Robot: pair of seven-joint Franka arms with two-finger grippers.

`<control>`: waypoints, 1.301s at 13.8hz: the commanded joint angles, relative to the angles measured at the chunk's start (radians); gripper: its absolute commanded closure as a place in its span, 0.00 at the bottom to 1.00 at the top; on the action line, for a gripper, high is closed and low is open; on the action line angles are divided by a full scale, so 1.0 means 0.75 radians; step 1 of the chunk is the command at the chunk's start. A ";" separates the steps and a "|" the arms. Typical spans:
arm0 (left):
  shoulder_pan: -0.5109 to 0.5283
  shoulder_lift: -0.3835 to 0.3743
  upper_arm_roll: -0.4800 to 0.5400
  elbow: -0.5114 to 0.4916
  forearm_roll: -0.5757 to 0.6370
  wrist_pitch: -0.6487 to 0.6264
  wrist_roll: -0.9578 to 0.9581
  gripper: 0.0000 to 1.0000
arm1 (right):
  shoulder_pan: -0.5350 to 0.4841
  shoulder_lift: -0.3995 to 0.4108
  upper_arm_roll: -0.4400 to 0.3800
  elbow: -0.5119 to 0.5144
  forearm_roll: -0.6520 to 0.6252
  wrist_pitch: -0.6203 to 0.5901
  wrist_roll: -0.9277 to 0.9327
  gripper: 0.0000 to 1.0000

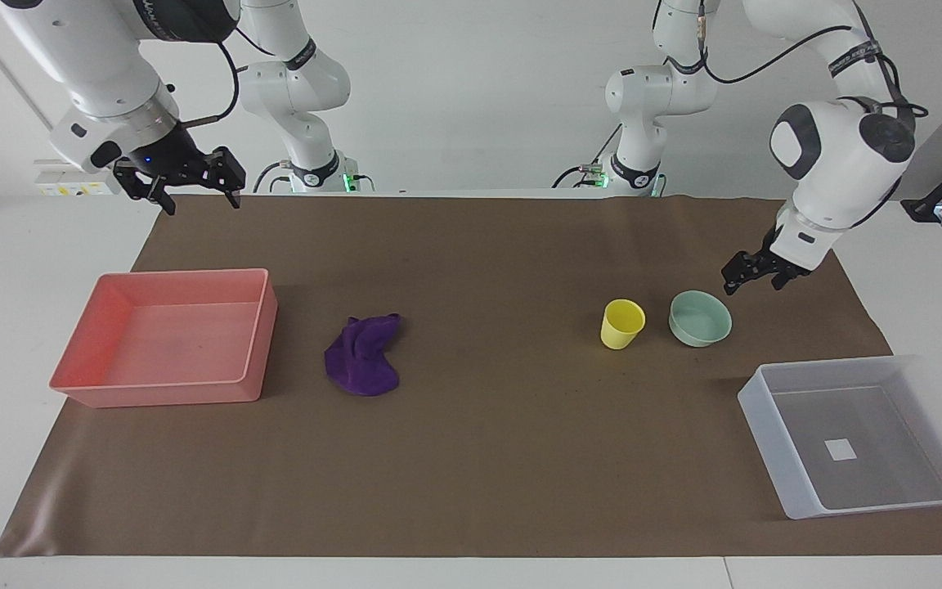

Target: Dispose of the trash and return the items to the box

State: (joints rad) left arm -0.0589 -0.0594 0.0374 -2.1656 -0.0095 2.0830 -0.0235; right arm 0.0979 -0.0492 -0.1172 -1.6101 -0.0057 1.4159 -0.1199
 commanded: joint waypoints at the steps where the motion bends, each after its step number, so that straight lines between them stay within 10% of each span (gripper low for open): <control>1: -0.016 -0.011 0.007 -0.205 0.023 0.263 -0.030 0.00 | -0.002 -0.033 0.007 -0.048 -0.001 0.053 0.010 0.01; 3: -0.014 0.071 0.007 -0.211 0.023 0.362 -0.034 0.04 | -0.002 -0.033 0.007 -0.048 0.001 0.051 0.011 0.00; 5: -0.001 0.087 0.007 -0.211 0.023 0.366 -0.063 1.00 | 0.006 -0.039 0.009 -0.074 0.003 0.061 0.025 0.01; 13: -0.013 0.096 0.007 -0.105 0.019 0.216 -0.034 1.00 | 0.162 0.010 0.019 -0.351 0.122 0.476 0.098 0.01; 18: 0.003 0.093 0.011 0.334 -0.118 -0.285 -0.042 1.00 | 0.321 0.151 0.017 -0.467 0.122 0.801 0.209 0.00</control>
State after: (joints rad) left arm -0.0607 -0.0004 0.0363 -2.0696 -0.0445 2.0148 -0.0464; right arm 0.3191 0.0324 -0.1037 -1.9404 0.0744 1.9592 0.0191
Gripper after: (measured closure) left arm 0.982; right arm 0.000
